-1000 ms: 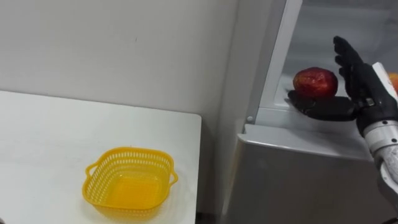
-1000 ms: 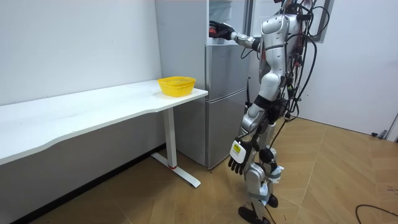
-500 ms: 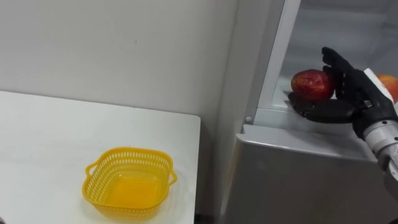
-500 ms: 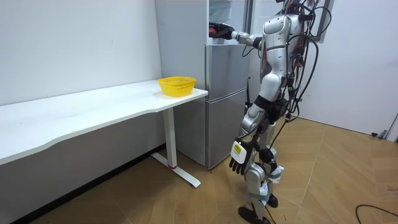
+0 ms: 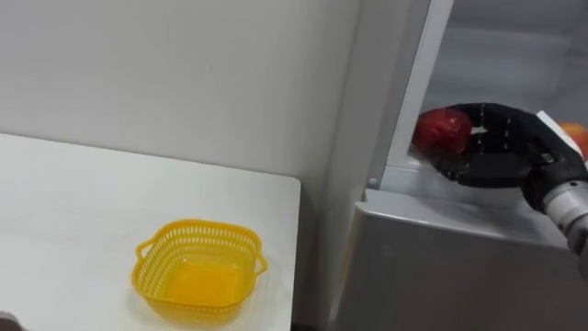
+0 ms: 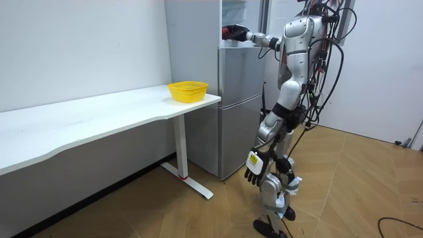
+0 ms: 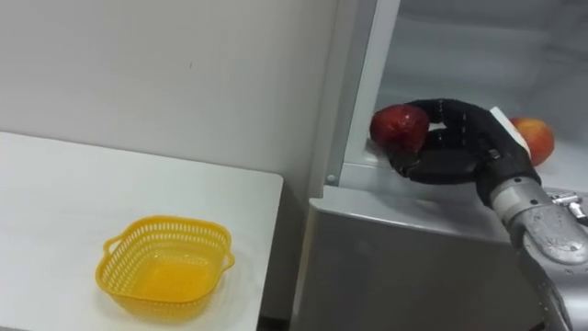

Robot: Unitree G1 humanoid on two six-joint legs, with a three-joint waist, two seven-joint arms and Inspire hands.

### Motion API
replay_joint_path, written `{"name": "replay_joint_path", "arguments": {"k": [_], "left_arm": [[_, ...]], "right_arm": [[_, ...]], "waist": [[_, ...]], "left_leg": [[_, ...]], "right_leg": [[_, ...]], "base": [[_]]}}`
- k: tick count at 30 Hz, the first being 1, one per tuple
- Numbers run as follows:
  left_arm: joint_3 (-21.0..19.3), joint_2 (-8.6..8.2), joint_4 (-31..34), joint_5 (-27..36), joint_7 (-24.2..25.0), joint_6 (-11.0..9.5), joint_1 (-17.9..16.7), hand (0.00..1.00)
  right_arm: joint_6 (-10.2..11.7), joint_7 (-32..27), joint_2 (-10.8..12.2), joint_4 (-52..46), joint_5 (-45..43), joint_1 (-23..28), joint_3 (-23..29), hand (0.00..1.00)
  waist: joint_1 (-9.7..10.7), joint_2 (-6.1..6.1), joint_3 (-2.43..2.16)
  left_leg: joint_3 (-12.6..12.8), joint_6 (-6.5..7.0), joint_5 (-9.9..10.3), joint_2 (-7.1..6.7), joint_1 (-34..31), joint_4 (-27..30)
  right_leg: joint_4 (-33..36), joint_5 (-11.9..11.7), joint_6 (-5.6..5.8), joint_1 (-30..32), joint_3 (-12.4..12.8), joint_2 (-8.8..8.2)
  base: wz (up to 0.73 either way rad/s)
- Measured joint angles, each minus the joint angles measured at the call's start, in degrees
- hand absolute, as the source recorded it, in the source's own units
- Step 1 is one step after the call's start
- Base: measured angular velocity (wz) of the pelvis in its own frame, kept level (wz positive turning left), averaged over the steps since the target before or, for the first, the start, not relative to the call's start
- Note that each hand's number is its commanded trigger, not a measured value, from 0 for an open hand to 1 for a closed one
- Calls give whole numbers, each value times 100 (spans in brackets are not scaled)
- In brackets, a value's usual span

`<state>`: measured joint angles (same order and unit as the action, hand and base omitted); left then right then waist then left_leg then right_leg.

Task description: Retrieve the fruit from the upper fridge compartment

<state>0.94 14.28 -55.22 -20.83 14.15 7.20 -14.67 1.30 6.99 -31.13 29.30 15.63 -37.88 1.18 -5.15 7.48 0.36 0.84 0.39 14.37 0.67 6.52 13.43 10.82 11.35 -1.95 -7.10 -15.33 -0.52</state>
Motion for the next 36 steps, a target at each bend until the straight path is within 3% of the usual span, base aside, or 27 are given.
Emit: {"name": "replay_joint_path", "arguments": {"k": [5,10,13,22,26,30,36], "left_arm": [[164,16,8,-2,-21,0,68,0],[162,21,6,1,-25,20,7,0],[162,22,6,5,-105,-13,20,0],[163,-10,-6,-5,-247,-93,-112,0],[162,-24,-15,-6,-315,-133,-137,0],[148,-104,-109,-7,-325,-160,-114,0],[159,-112,-156,0,-397,-261,-177,0]], "right_arm": [[-20,-265,13,0,-50,-170,-3,100],[-19,-287,42,-186,-13,-153,-57,100],[-35,-433,99,-356,-1,-112,-102,100],[-37,-714,243,-1884,34,825,-90,100],[-36,-808,303,-2435,5,1244,-91,100],[-13,-920,571,-3087,-27,1636,14,100],[47,-1113,813,-3707,-9,1906,56,100]], "waist": [[-47,-36,14],[-13,-140,-30],[15,-189,-13],[31,-344,-49],[44,-390,-39],[87,-483,-45],[227,-500,-48]], "left_leg": [[-22,0,0,1,-4,-4],[-7,0,0,1,29,-7],[-5,0,0,6,91,-38],[76,-1,-1,50,227,-206],[96,-2,-1,57,248,-208],[220,-2,-1,55,221,-206],[253,-2,-1,54,201,-205]], "right_leg": [[-7,0,0,16,-45,0],[-17,-1,1,-27,22,6],[-36,-1,1,-71,100,23],[-43,0,1,-72,254,85],[-44,-1,0,-71,291,97],[-25,-1,0,-19,279,78],[-5,-6,-9,26,359,79]], "base": [[3],[-4],[-3],[-10],[-8],[-5],[-2]]}}
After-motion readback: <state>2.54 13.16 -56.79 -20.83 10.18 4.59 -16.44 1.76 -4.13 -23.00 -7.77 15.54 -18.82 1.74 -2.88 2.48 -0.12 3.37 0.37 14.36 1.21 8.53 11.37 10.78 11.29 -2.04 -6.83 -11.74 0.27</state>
